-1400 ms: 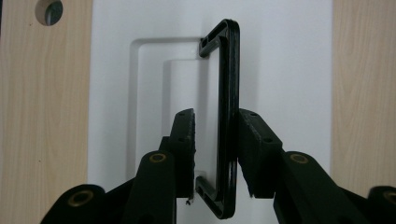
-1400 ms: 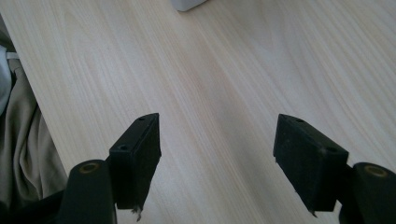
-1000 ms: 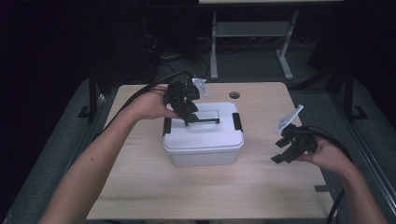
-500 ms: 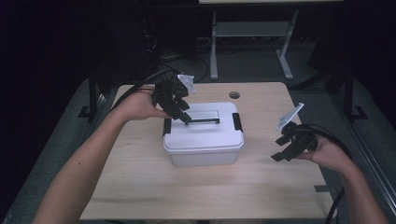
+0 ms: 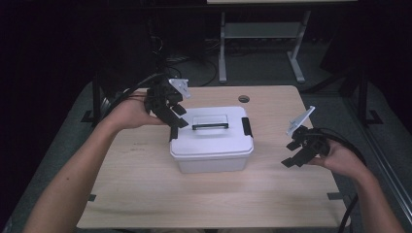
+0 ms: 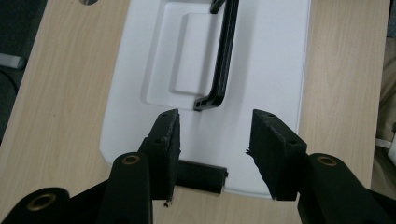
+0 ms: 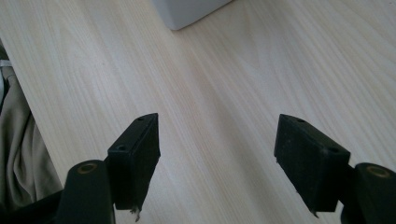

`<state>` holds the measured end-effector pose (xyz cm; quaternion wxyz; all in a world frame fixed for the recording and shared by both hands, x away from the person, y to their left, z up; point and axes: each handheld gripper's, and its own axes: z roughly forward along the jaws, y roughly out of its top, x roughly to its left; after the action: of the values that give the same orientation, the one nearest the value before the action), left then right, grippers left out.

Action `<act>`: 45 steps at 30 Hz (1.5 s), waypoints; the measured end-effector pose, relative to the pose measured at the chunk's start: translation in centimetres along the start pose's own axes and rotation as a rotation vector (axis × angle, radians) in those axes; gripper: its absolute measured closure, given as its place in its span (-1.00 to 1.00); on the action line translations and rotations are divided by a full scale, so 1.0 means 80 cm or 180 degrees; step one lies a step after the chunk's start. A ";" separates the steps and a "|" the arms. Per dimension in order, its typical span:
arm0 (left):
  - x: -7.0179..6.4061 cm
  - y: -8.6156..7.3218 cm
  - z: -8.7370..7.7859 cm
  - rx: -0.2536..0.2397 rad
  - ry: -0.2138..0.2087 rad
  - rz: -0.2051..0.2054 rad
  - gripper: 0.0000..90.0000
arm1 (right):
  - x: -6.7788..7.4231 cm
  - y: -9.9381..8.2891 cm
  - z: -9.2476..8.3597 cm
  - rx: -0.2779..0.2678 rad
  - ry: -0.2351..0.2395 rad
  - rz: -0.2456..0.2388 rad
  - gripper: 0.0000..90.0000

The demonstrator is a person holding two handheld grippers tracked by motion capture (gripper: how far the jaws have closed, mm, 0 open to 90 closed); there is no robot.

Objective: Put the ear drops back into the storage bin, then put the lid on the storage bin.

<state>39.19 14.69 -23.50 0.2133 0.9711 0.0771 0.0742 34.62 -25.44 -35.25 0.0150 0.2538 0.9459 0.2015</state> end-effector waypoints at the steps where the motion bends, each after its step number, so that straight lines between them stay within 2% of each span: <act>1: 0.000 -0.002 -0.001 -0.0005 0.0019 -0.0001 0.16 | 0.000 0.001 0.000 0.0001 -0.0001 -0.0006 -0.32; 8: -0.001 -0.017 -0.009 -0.0038 0.0042 -0.0058 0.14 | 0.000 0.005 0.005 0.0029 0.0010 -0.0026 -0.33; 19: -0.003 -0.046 -0.017 -0.0086 0.0068 -0.0220 0.14 | -0.001 0.012 0.010 0.0050 0.0046 -0.0052 -0.33; 34: -0.010 -0.085 -0.016 -0.0100 0.0118 -0.0358 0.12 | 0.001 0.013 0.015 0.0076 0.0071 -0.0036 -0.33; 40: -0.011 -0.102 -0.014 -0.0123 0.0123 -0.0473 0.12 | 0.001 0.010 0.016 0.0069 0.0081 -0.0026 -0.33; 45: -0.014 -0.114 -0.010 -0.0108 0.0130 -0.0516 0.12 | 0.000 0.008 0.015 0.0073 0.0080 -0.0004 -0.33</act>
<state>36.90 23.02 -26.79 0.2334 0.9562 0.1585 0.0778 35.06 -24.49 -36.13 0.0002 0.2508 0.9485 0.1938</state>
